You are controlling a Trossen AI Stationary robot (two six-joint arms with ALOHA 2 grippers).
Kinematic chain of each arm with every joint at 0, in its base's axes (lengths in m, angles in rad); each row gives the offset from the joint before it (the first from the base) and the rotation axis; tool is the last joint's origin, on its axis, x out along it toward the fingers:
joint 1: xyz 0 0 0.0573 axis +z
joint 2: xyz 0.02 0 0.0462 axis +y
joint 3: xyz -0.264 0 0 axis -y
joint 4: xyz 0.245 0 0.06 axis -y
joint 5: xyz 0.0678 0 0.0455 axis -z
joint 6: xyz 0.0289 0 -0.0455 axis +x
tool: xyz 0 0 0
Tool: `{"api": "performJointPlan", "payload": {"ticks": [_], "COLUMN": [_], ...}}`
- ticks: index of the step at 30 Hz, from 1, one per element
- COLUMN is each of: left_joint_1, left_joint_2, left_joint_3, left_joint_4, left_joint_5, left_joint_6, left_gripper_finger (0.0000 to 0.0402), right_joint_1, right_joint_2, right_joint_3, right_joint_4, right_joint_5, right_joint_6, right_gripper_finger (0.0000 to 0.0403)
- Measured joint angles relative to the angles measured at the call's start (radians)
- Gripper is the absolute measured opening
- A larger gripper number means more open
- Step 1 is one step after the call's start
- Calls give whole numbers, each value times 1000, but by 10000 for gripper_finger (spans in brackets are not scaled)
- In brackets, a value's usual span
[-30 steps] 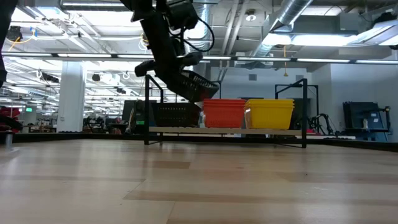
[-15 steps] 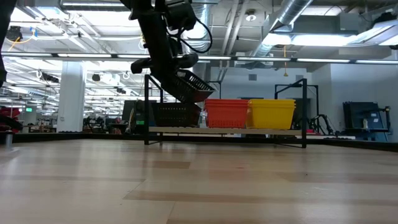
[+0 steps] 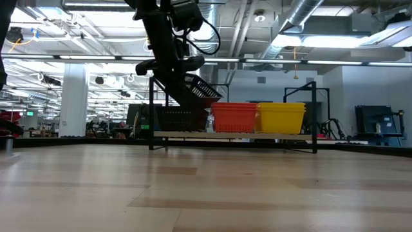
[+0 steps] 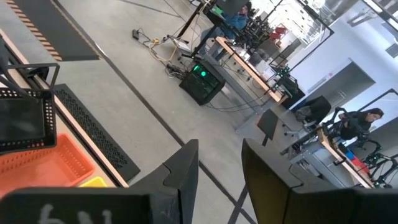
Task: Stack baskets on shelf by color
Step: Stack the black bin on top of the other black bin on the shelf
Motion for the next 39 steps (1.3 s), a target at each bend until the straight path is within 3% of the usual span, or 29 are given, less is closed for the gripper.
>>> {"api": "performJointPlan", "payload": {"ticks": [9, 17, 29, 39], "left_joint_1": [0, 0, 8, 3], "left_joint_2": [0, 0, -6, -10], "left_joint_3": [0, 51, 68, 332], "left_joint_4": [54, 73, -20, -98], "left_joint_5": [-20, -38, 5, -60], "left_joint_6": [39, 126, 83, 274], "left_gripper_finger": [105, 105, 91, 77], "right_joint_1": [0, 0, 0, -21], "right_joint_2": [0, 0, 0, 0], "right_joint_3": [0, 0, 0, 0], "right_joint_4": [0, 0, 0, 0], "right_joint_5": [0, 0, 0, -8], "right_joint_6": [0, 0, 0, -1], "right_gripper_finger": [146, 146, 146, 146]}}
